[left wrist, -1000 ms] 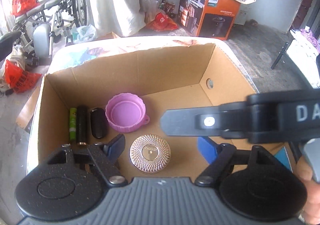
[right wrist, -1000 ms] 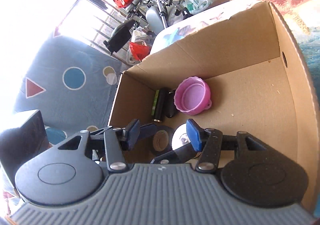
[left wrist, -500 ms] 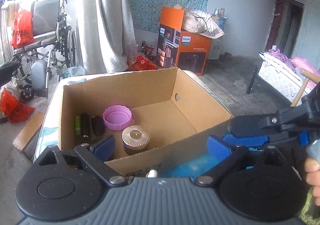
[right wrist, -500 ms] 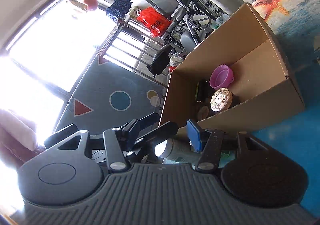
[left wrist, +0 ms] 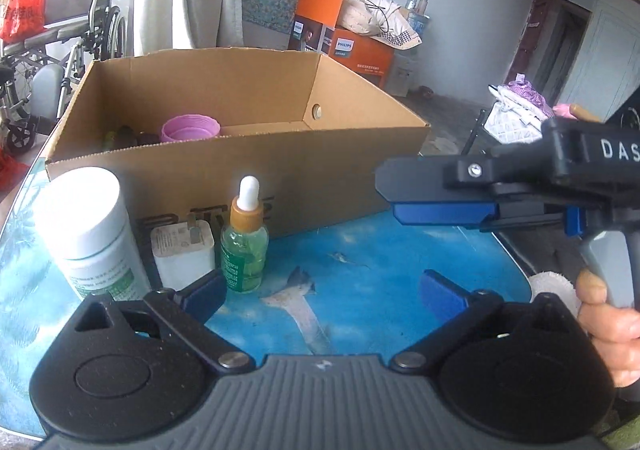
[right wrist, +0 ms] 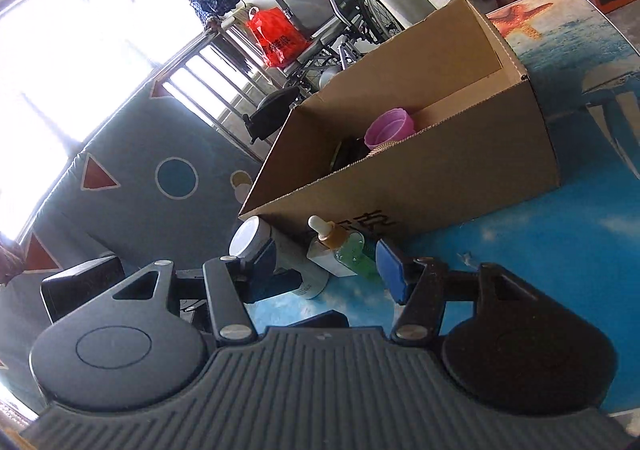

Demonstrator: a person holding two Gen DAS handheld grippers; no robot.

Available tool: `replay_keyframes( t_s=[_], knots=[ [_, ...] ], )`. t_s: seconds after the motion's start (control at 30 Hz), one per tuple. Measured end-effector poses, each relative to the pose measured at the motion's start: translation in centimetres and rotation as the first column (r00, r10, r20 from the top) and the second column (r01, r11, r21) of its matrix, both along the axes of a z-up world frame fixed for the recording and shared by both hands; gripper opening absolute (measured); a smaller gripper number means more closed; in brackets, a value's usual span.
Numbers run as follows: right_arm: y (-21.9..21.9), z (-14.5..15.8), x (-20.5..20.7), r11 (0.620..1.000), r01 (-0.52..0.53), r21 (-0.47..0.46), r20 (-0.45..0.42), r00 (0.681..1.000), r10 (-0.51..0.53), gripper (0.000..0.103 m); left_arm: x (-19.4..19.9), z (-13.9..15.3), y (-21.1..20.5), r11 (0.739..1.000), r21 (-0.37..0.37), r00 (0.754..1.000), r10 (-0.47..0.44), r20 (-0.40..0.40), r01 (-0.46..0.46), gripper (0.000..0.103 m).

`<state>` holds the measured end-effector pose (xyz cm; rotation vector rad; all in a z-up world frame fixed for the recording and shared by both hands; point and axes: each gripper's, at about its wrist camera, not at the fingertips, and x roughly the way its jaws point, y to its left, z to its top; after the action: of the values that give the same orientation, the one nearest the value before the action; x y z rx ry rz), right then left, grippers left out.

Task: Organize rigid objects
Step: 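Reach the right gripper to the green dropper bottle and close on it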

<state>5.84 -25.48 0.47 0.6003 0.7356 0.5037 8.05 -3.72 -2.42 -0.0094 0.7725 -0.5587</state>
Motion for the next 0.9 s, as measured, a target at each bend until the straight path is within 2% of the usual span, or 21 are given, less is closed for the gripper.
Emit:
replay_keyframes(
  t_s=[0.23, 0.43, 0.6, 0.7, 0.77, 0.9],
  knots=[
    [2.7, 0.9, 1.0, 0.991, -0.049, -0.124, 0.048, 0.997, 0.056, 0.056, -0.1, -2.3, -1.5, 0.996, 0.084, 0.999, 0.001, 0.048, -0.006, 0.103],
    [5.1, 0.4, 2.8, 0.968, -0.072, -0.241, 0.05, 0.995, 0.086, 0.055, 0.6, -3.6, -1.2, 0.993, 0.112, 0.997, 0.026, 0.074, -0.034, 0.101],
    [6.7, -0.2, 4.5, 0.945, -0.094, -0.313, 0.042, 0.993, 0.113, 0.048, 0.6, -4.6, -1.7, 0.988, 0.152, 0.994, 0.016, 0.108, -0.032, 0.09],
    [7.3, -0.6, 5.5, 0.936, -0.112, -0.335, 0.028, 0.991, 0.129, 0.044, 0.8, -5.0, -1.9, 0.988, 0.15, 0.993, 0.005, 0.114, -0.023, 0.082],
    [7.6, -0.8, 6.0, 0.929, -0.121, -0.35, 0.025, 0.99, 0.138, 0.039, 0.9, -5.2, -2.1, 0.988, 0.152, 0.993, 0.005, 0.12, -0.024, 0.081],
    [8.0, -1.0, 6.6, 0.92, -0.131, -0.369, 0.026, 0.988, 0.151, 0.036, 1.0, -5.4, -2.3, 0.986, 0.16, 0.99, 0.021, 0.14, -0.044, 0.08]
  ],
)
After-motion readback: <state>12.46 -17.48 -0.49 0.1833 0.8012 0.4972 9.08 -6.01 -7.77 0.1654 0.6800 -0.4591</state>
